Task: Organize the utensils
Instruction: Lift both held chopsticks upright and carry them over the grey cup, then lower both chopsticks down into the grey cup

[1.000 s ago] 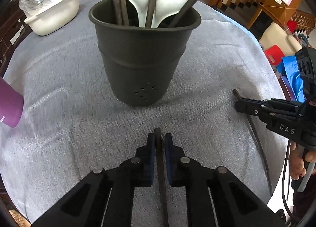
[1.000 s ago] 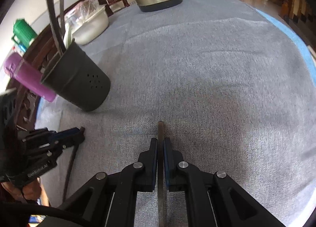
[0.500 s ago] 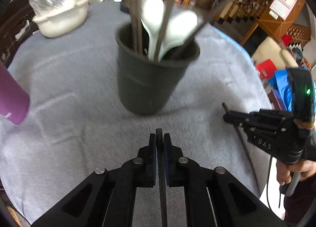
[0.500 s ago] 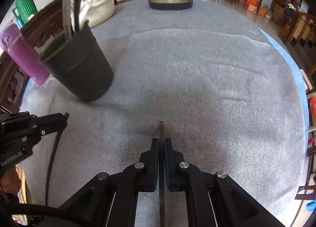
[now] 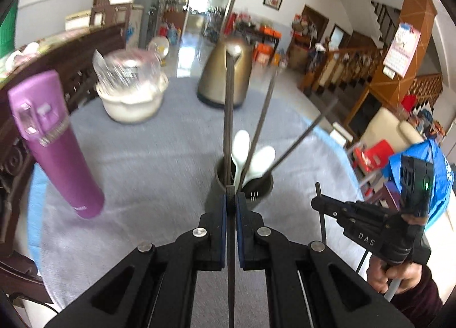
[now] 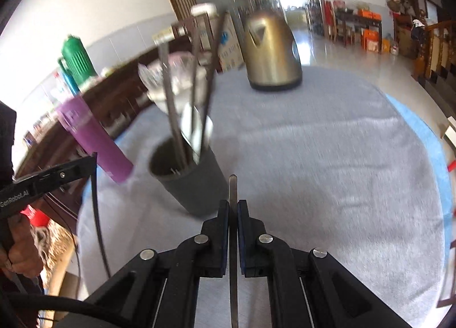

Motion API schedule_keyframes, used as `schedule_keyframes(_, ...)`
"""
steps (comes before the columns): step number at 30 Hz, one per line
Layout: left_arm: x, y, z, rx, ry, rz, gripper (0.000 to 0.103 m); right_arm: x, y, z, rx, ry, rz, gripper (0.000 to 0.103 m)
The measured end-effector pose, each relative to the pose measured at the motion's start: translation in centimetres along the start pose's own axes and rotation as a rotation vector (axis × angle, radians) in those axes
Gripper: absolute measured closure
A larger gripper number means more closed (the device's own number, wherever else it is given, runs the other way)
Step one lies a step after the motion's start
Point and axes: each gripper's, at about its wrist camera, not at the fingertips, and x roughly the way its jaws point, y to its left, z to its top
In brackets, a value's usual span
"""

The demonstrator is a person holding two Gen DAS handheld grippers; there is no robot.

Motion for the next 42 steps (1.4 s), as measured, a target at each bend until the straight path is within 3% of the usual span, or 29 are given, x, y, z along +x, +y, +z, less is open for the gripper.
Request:
schedule_keyframes(9, -2.8, -1.1, 1.3, 0.029, -0.092, 0.046, 0.097, -4.5, 2.7, 1.3, 0.021, -0.215, 0.100, 0.097)
schedule_keyframes(16, -4.2, -2.2, 2.6, 0.068, -0.144, 0.089, 0.097, -6.2, 4.6, 3.7, 0.013, -0.328, 0.136, 0.097)
schedule_keyframes(33, -5.5, -4.2, 6.1, 0.145, -0.221, 0.124, 0.097, -7.4, 5.6, 8.9, 0.011, -0.474, 0.156, 0.097)
schedule_keyframes(42, -6.5, -4.4, 8.3, 0.162, -0.237, 0.106, 0.097, -7.6, 5.3, 11.1, 0.031, -0.531, 0.168, 0.097)
